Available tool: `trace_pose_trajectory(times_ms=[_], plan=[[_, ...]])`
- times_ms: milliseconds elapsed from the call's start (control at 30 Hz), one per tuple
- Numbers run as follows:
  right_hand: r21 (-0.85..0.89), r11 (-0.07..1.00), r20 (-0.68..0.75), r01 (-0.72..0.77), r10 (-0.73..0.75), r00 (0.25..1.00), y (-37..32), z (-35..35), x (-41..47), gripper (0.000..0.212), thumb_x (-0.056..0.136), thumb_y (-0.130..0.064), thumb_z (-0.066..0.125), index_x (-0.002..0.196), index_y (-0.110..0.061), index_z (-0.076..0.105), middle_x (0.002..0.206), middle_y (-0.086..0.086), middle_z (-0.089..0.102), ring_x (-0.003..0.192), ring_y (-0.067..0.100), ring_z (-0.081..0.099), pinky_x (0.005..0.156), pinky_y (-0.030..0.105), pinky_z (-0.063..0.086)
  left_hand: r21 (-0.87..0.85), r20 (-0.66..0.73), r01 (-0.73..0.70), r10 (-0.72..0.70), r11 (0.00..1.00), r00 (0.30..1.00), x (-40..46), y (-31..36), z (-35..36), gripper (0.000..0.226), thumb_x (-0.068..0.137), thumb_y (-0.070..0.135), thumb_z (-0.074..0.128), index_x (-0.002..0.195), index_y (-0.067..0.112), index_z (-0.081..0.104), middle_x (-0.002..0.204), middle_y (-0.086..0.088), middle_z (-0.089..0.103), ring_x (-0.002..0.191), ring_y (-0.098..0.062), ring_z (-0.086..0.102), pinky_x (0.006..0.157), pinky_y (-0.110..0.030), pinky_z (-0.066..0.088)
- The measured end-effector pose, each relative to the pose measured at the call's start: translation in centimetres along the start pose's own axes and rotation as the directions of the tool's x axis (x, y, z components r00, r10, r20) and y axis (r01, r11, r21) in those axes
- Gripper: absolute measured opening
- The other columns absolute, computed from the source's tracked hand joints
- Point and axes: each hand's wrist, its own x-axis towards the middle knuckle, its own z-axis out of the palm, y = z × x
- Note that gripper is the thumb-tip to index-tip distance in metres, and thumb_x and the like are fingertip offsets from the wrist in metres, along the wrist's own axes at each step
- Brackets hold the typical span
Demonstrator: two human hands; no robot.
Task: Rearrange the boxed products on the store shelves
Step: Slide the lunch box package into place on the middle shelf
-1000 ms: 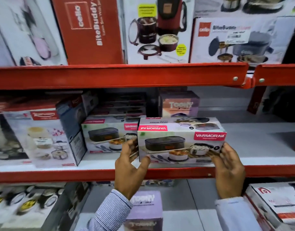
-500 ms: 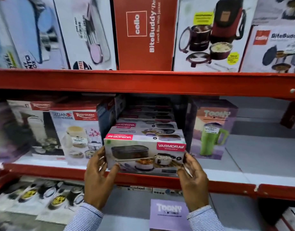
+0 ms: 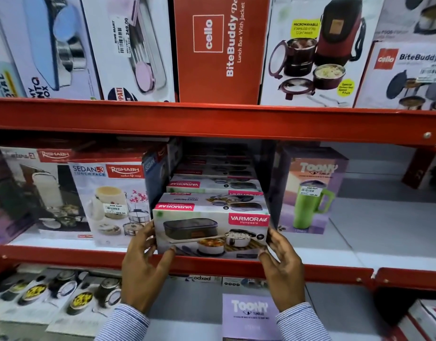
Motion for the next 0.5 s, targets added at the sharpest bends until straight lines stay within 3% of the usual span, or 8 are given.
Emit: trace_pose_trajectory(times_ms=[67, 133, 200, 300, 400, 500], plan=[[0.018, 1.000, 0.007, -0.002, 0.002, 1.000, -0.05, -0.13, 0.03, 0.049, 0.087, 0.002, 0.063, 0.126, -0.027, 0.058, 0.125, -0.002, 0.064, 0.117, 0.010, 0.059, 0.073, 0.000, 0.050, 0.010, 0.006, -0.009, 0.009, 1.000, 1.000, -0.01, -0.01, 0.01, 0.064, 0.083, 0.012, 0.076, 0.140, 0.022, 0.049, 0.138, -0.004, 0.061, 0.118, -0.024, 0.065, 0.095, -0.047, 0.059], [0.036, 0.999, 0.016, -0.012, 0.011, 1.000, -0.26, -0.23, -0.03, 0.049, 0.089, 0.002, 0.062, 0.132, -0.020, 0.057, 0.129, 0.001, 0.061, 0.118, 0.016, 0.057, 0.057, 0.002, 0.050, 0.020, 0.004, -0.014, 0.013, 1.000, 1.000, -0.07, 0.04, -0.02, 0.065, 0.083, 0.013, 0.076, 0.141, 0.022, 0.049, 0.139, -0.005, 0.061, 0.120, -0.026, 0.064, 0.096, -0.048, 0.059], [0.043, 0.999, 0.015, -0.013, 0.012, 1.000, -0.24, -0.31, -0.07, 0.050, 0.089, 0.003, 0.061, 0.135, -0.016, 0.055, 0.131, 0.002, 0.059, 0.118, 0.017, 0.056, 0.050, 0.003, 0.048, 0.027, 0.001, -0.019, 0.019, 0.999, 1.000, -0.11, 0.11, -0.08, 0.065, 0.083, 0.016, 0.076, 0.141, 0.022, 0.048, 0.140, -0.005, 0.060, 0.120, -0.026, 0.064, 0.097, -0.050, 0.058], [0.042, 0.999, 0.012, 0.014, -0.015, 1.000, 0.05, -0.33, 0.01, 0.049, 0.088, 0.005, 0.061, 0.129, -0.022, 0.057, 0.129, 0.001, 0.062, 0.117, 0.012, 0.059, 0.063, 0.001, 0.050, 0.023, -0.001, -0.022, 0.022, 0.999, 1.000, -0.12, 0.12, -0.05, 0.064, 0.083, 0.015, 0.076, 0.141, 0.022, 0.049, 0.138, -0.004, 0.061, 0.119, -0.025, 0.064, 0.096, -0.047, 0.058], [0.039, 0.999, 0.023, 0.030, -0.031, 0.999, 0.14, -0.33, 0.06, 0.050, 0.087, 0.004, 0.062, 0.122, -0.030, 0.055, 0.126, -0.003, 0.063, 0.101, -0.016, 0.058, 0.076, -0.002, 0.046, 0.005, -0.005, -0.010, 0.010, 1.000, 1.000, -0.09, -0.08, 0.00, 0.064, 0.084, 0.013, 0.075, 0.142, 0.021, 0.049, 0.137, -0.003, 0.061, 0.118, -0.023, 0.064, 0.095, -0.042, 0.058], [0.038, 0.999, 0.037, 0.028, -0.029, 0.999, 0.57, -0.49, 0.21, 0.051, 0.088, 0.003, 0.062, 0.122, -0.034, 0.055, 0.127, -0.005, 0.063, 0.103, -0.021, 0.056, 0.081, -0.001, 0.047, -0.025, -0.011, -0.024, 0.024, 0.999, 1.000, -0.34, 0.10, 0.05, 0.063, 0.084, 0.012, 0.075, 0.141, 0.021, 0.049, 0.133, 0.000, 0.061, 0.117, -0.023, 0.064, 0.094, -0.039, 0.057]])
